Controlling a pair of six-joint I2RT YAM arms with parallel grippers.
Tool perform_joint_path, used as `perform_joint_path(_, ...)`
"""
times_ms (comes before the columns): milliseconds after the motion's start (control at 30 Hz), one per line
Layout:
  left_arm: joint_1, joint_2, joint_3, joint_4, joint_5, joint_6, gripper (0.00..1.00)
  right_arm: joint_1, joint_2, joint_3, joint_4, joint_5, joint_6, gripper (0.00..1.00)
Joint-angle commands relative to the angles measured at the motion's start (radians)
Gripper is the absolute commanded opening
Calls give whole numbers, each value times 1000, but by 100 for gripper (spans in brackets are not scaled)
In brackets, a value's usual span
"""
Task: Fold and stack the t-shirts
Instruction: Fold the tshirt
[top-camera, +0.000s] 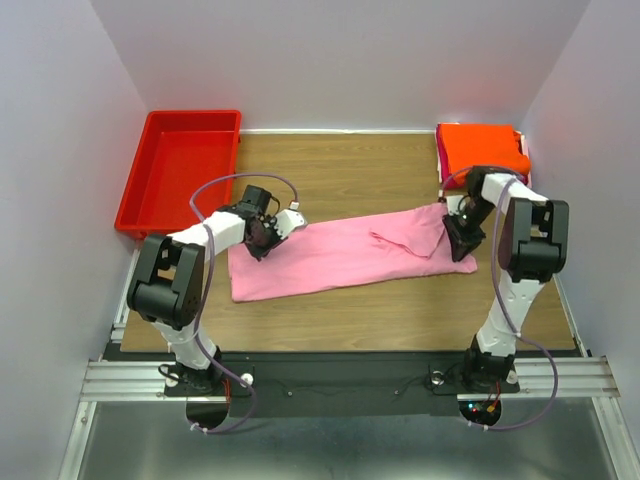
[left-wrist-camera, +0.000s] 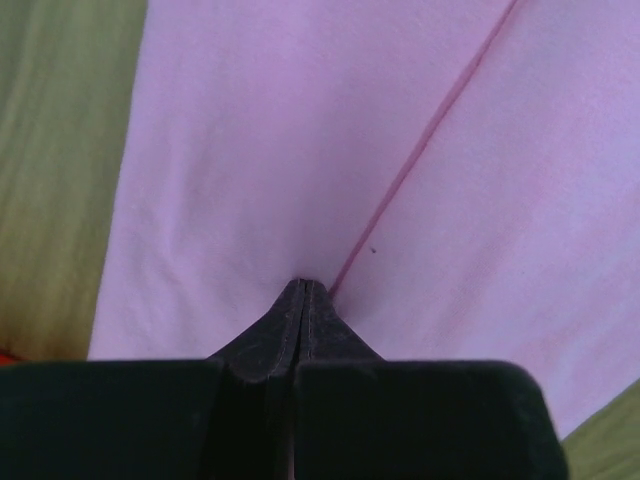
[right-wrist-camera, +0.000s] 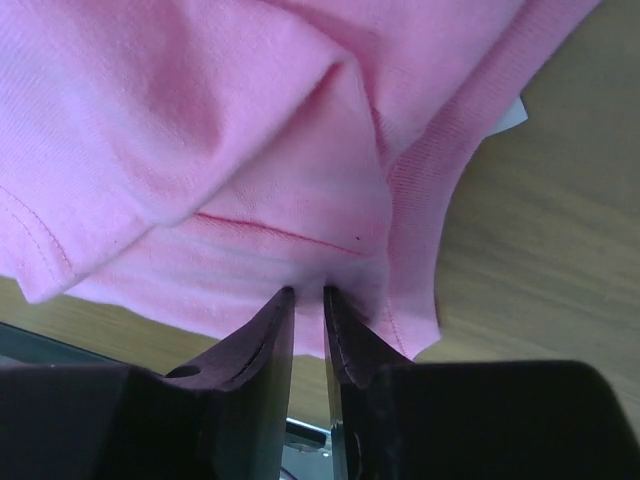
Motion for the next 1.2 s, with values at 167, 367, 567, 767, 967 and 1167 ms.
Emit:
perform_joint_path(167,20,-44,-183,-225,-77,26,0,121,346,455,105,150,-39,23)
perform_joint_path(367,53,-83,-203,-276,-45,50,0,163,594,929,104,182,-65,25)
perform_joint_path(567,55,-156,-61,-308,122,55,0,189,516,1016,105,48,3,36)
perform_joint_path(767,56,-137,74,-227,224,0,0,187,251,722,170,-89,125,41)
perform_joint_path(967,55,-19,139,-163,222,-11,0,197,217,594,194,-141,192,37)
perform_joint_path(1167,53,24,146,-159,178,-25,0,240,260,565,233,-121,248,24)
